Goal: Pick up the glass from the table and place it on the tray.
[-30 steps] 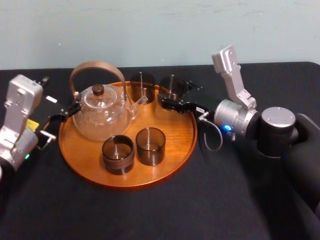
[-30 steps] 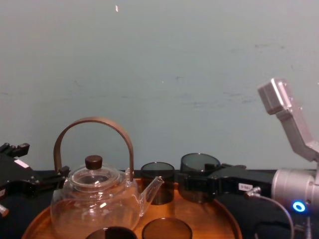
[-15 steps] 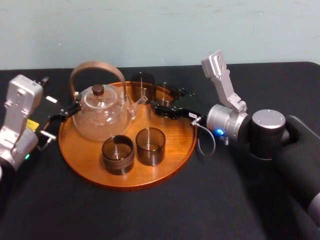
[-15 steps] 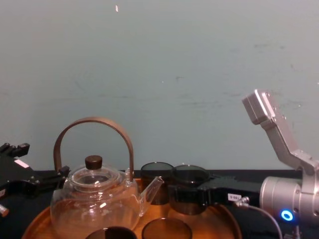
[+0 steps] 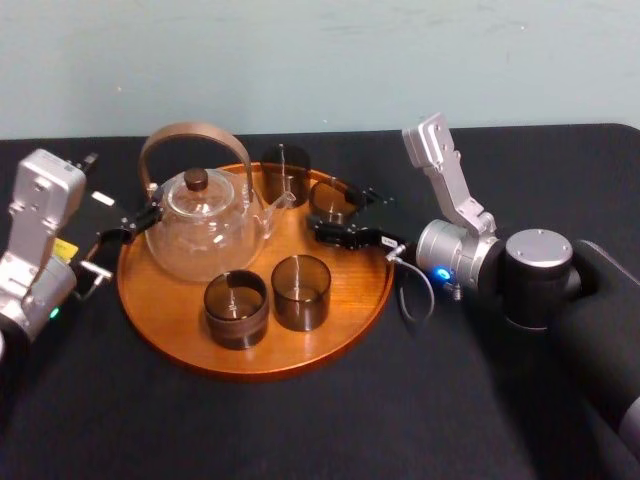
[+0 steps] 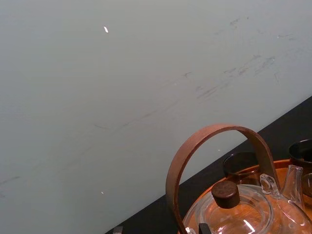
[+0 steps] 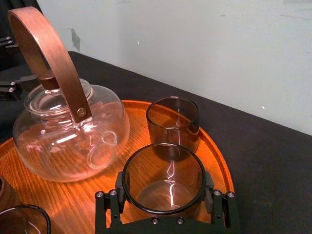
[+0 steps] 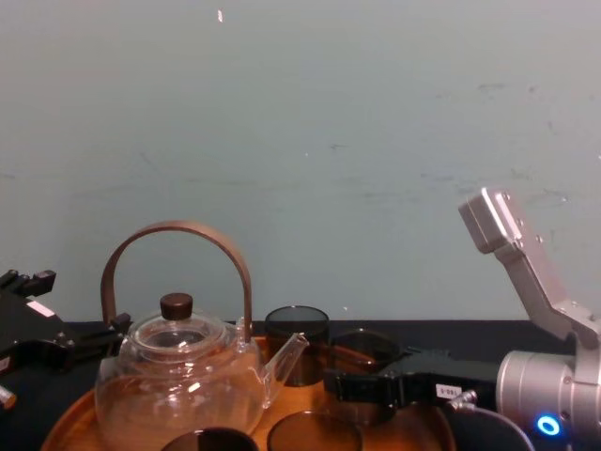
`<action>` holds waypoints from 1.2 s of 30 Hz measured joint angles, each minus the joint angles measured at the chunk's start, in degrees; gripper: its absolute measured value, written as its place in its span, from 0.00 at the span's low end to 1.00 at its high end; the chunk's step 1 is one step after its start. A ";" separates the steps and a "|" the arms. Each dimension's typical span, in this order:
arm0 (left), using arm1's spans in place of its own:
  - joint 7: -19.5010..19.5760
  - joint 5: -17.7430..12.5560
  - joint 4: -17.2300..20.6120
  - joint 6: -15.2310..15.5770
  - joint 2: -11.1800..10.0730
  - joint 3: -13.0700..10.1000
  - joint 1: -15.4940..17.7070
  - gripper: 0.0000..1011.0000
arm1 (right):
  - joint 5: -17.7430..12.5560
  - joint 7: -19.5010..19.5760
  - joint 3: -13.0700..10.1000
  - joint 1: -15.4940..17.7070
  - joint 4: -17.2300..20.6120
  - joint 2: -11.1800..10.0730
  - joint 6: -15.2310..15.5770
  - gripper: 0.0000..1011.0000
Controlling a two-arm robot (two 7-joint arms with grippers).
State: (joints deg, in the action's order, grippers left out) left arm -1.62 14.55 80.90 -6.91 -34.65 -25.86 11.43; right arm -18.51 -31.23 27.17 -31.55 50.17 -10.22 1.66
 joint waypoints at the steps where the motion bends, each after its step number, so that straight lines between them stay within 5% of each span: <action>1: 0.00 0.00 0.00 0.00 0.00 0.00 0.00 1.00 | 0.02 0.01 0.01 0.04 -0.01 -0.01 -0.03 0.91; 36: 0.00 0.00 0.00 0.00 0.00 0.00 0.00 1.00 | 0.76 0.53 0.09 -0.22 -1.34 0.57 -0.07 0.91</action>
State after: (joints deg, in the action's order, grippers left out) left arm -1.62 14.54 80.90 -6.91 -34.65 -25.86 11.43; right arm -17.75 -30.70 27.26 -31.77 48.83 -9.65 1.59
